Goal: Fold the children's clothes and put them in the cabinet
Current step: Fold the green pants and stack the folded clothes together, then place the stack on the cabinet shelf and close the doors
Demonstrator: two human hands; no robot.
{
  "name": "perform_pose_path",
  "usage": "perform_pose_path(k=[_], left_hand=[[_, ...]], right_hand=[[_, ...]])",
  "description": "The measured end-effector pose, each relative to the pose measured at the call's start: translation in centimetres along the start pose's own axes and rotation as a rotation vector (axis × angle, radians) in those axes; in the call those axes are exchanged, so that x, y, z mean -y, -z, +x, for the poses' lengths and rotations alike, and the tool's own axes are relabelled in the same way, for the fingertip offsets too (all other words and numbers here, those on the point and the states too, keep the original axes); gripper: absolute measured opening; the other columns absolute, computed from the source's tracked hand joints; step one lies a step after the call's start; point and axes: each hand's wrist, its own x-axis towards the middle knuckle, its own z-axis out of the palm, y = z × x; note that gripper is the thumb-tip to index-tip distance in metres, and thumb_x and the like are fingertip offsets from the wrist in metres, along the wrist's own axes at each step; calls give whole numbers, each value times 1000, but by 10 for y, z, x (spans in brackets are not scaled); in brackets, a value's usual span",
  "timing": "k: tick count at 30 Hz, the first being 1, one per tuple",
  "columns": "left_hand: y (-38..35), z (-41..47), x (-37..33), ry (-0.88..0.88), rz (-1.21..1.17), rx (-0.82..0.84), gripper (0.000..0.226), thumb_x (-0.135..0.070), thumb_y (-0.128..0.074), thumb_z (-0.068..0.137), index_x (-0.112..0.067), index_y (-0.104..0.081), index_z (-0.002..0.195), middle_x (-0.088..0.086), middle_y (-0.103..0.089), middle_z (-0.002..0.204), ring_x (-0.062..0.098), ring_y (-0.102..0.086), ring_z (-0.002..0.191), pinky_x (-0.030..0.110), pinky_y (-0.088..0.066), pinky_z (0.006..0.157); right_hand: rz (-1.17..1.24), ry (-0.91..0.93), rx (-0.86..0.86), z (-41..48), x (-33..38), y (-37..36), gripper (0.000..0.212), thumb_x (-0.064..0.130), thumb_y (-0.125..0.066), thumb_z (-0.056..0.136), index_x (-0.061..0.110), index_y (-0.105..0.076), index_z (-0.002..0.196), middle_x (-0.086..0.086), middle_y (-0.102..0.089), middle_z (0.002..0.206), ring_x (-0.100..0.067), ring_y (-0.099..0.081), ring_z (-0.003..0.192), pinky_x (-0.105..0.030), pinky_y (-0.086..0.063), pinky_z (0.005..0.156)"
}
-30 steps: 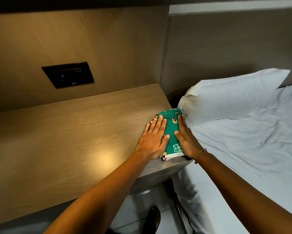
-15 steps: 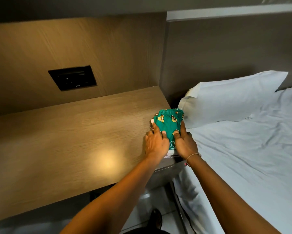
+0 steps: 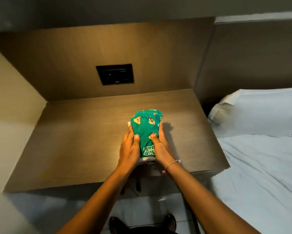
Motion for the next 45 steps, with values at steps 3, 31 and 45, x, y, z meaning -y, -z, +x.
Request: perform_pose_path(k=[3,31,45], left_hand=[[50,1,20,35,160,-67,50,-37,-33,101,-20,-33,148,9,-52,113,26,-58,105,51,-52,91],[119,6,62,27,145,76,49,-38,-33,103,-27,-30,151,8,-58,133,20,-61,110,45,-53,93],[119,-135,-103,-475,-112,-111,61,-46,-34,97,-22,-24,153,6,-53,124,17,-61,110,45,-57,87]], right_hand=[[-221,40,83,0,11,-47,61,48,-29,100,44,6,149,-12,-42,149,-36,-54,119,-47,-46,100],[6,21,46,-16,19,-117,71,49,-41,83,58,-5,143,3,-58,128,-28,-61,110,-53,-48,97],[302,632,131,-163,115,5,64,32,-43,96,52,-10,146,15,-43,145,-14,-54,125,-44,-51,97]])
